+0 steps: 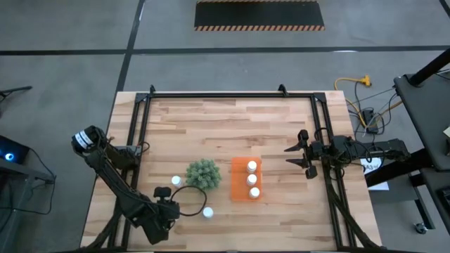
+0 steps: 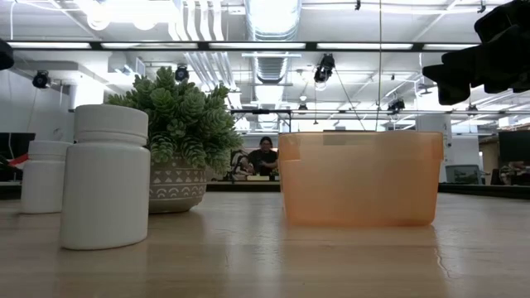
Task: Pick and place pill bottles into a basket
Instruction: Put the white medicine bottle into the orange bin
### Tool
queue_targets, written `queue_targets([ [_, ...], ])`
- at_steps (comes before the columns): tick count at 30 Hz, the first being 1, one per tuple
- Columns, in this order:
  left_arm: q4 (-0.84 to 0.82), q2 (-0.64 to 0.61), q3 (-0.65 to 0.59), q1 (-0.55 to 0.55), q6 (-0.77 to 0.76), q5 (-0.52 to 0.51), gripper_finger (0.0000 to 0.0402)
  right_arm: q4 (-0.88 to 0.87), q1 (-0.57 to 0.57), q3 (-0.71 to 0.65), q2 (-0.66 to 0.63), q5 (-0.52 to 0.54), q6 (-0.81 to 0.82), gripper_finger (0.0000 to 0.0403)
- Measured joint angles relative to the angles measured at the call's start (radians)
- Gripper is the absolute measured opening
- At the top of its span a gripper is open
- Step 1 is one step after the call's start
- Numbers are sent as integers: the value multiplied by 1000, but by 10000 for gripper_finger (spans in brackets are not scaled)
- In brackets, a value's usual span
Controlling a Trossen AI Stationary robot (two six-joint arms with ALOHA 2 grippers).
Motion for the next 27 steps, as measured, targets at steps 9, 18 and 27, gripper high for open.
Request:
queue_targets([
  [9,-2,0,8,12,7,32,142,0,0,0,0,0,0,171],
  [18,-26,0,50,68,94,79,142,0,0,0,0,0,0,171],
  [27,-181,0,161,137,210,80,142,0,0,0,0,0,2,173],
])
